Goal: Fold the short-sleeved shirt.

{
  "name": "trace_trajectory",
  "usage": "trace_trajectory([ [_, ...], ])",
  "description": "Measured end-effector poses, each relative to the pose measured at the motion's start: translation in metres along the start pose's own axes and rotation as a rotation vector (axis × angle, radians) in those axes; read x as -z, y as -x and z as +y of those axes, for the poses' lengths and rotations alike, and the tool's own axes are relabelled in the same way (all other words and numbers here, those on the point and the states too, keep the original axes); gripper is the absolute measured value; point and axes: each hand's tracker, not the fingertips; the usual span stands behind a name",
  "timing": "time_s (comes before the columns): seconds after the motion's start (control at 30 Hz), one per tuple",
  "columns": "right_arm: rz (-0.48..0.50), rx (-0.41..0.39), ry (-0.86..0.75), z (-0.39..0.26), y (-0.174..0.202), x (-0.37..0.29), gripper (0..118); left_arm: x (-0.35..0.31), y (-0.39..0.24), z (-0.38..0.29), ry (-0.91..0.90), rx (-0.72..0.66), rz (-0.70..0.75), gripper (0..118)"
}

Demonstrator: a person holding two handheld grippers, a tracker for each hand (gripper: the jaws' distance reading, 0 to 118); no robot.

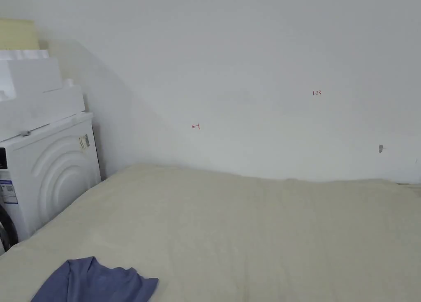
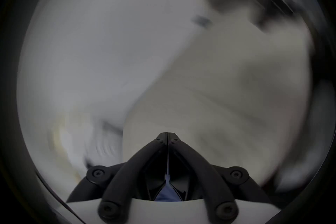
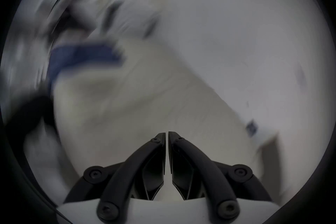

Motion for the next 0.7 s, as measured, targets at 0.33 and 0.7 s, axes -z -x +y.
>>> trace_trajectory([
  [0.33,-0.181,0.386,-0.16,-0.032,-0.001,-0.009,4,-0.003,0.007,-0.015,-0.037,-0.651,0.063,2],
  [0.7,-0.119,1.255,-0.287,-0.064,-0.008,-0.024,4,-0.024,0.037,-0.052,-0.092,-1.527,0.05,2],
])
